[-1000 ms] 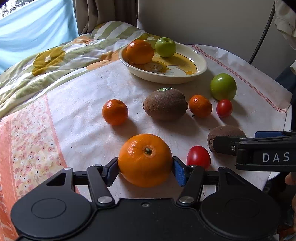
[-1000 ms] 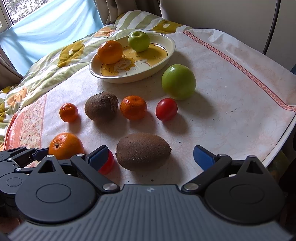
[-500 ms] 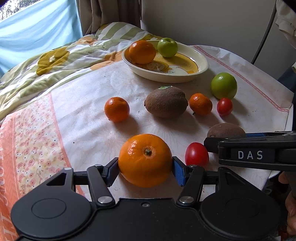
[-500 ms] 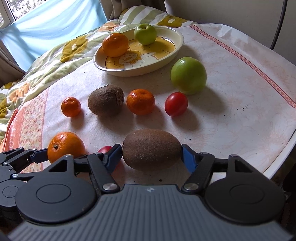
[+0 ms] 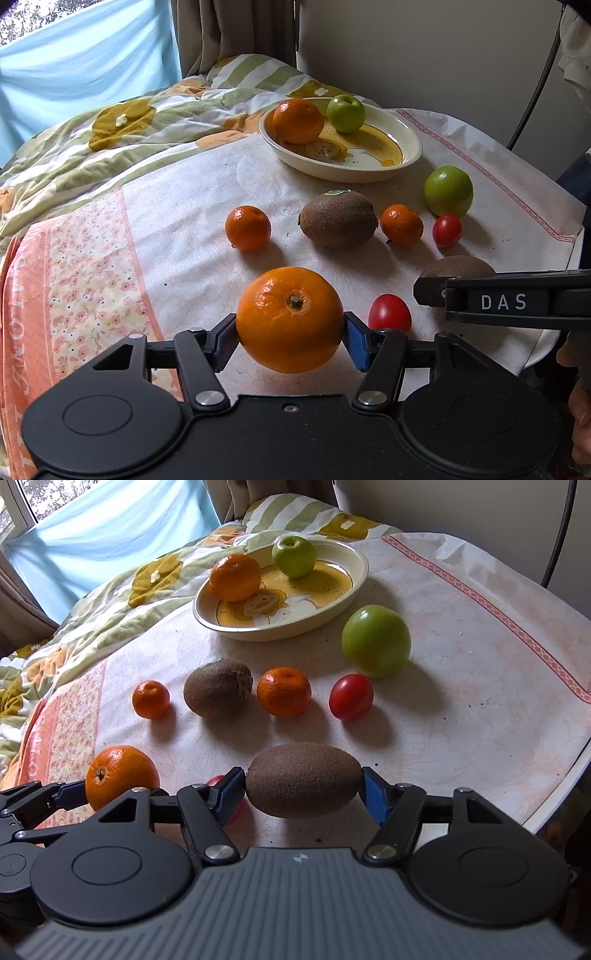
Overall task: Organize fruits
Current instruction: 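Carry the orange and kiwi to the cream bowl with both tools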
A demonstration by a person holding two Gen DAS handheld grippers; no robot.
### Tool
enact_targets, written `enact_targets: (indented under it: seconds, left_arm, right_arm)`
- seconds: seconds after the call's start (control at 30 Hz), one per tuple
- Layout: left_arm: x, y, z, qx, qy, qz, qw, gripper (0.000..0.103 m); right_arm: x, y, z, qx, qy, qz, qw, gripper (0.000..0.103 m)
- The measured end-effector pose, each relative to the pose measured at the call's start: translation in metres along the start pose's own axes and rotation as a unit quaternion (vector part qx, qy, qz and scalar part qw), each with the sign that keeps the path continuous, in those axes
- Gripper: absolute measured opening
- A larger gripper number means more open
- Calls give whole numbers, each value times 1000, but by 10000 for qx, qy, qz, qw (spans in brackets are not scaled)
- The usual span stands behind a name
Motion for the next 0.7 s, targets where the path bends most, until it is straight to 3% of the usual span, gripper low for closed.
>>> enact_targets:
  seconds: [0.3,0.7]
  left_arm:
    - [-37,-17,0,-261,-179,-311,9990,64]
    - [-67,-71,-5,-1098,-691,-675,9893,64]
  right_arm:
    - [-38,-29,6,-209,-247,-359,9988,81]
    - [-72,-109,10,-948,-1106,-593,9876,81]
Point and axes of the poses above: each gripper's, at about its wrist camera, not at the fingertips, and x roughly the way its jaws point, z to its left, y to its underside, the point moved 2 cm from there along x, roughly the way its jaws point, and after that the axes turned 12 degrees about x, right-handed, at the moved point
